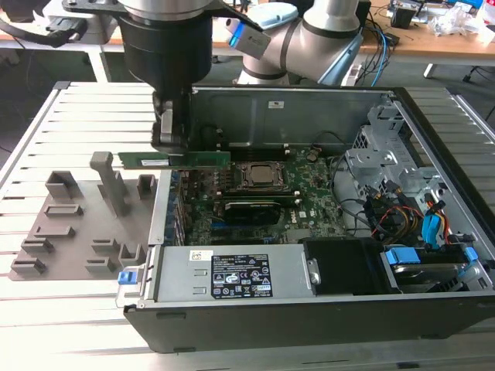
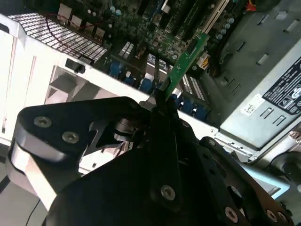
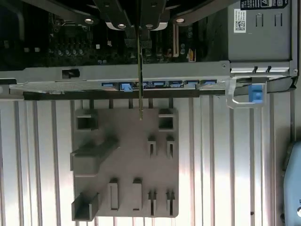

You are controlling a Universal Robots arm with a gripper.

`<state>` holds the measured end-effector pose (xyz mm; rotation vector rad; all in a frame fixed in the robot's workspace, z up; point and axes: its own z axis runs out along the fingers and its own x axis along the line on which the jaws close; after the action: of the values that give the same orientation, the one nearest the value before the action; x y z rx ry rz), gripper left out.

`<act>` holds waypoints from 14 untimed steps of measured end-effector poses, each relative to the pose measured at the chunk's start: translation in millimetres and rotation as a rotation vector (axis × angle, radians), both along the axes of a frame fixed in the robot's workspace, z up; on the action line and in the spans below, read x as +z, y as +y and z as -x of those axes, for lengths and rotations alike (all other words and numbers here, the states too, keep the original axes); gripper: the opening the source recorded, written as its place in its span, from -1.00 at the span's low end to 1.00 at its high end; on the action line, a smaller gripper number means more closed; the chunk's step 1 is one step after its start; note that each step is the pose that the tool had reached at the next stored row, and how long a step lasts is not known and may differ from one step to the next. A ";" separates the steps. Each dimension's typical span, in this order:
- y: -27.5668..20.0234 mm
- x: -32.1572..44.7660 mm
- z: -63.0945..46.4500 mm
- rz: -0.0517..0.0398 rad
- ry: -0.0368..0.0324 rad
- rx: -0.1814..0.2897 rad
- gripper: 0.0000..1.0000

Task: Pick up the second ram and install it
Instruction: 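Pick up the second ram and move it above second insertion slot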

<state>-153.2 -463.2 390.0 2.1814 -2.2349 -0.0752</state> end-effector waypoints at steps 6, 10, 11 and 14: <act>0.3 0.0 -37.4 0.0001 0.0010 0.000 -0.73; 0.7 0.0 -55.9 0.0001 0.0016 0.000 -0.73; 0.8 0.0 -57.5 0.0001 0.0016 0.000 -0.73; 1.1 0.0 -67.3 0.0001 0.0019 0.000 -0.73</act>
<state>-85.8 -462.1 390.1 2.1803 -2.2339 -0.0772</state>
